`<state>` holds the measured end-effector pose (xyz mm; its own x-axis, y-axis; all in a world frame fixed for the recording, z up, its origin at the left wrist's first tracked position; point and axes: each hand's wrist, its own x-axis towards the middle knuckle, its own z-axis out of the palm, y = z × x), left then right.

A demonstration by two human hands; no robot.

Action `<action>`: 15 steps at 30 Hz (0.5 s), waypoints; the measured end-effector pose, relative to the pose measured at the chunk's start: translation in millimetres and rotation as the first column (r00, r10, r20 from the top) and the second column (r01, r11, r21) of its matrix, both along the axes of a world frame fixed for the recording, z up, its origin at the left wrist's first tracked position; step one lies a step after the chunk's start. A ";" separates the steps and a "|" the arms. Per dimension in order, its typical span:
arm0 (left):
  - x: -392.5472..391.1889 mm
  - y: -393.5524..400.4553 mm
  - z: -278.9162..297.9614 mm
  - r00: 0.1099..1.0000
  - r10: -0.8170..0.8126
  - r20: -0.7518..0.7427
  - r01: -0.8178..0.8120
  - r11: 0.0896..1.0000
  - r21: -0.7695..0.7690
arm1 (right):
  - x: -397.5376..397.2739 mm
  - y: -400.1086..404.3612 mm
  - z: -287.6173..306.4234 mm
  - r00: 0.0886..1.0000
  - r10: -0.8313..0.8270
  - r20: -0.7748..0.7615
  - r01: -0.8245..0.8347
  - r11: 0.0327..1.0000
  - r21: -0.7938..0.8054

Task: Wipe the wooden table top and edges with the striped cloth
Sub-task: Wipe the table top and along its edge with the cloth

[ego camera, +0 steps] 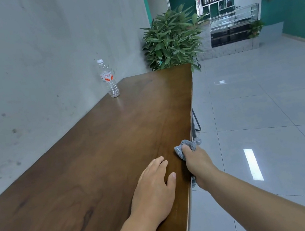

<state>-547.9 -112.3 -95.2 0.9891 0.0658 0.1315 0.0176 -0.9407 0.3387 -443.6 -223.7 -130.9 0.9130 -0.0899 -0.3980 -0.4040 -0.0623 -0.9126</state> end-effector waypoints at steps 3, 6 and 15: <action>1.8 -1.2 -1.0 1.000 0.008 0.016 -0.008 1.000 -0.013 | 0.6 -0.3 -2.1 1.000 0.006 0.013 -0.006 1.000 -0.024; 2.5 -0.8 -2.4 1.000 0.018 0.025 -0.017 1.000 -0.013 | 8.2 -1.5 4.5 1.000 0.013 0.005 -0.013 1.000 -0.006; -5.5 1.3 0.5 1.000 -0.002 0.000 0.002 1.000 0.001 | 17.9 -6.3 23.0 1.000 -0.002 -0.013 0.003 0.998 0.055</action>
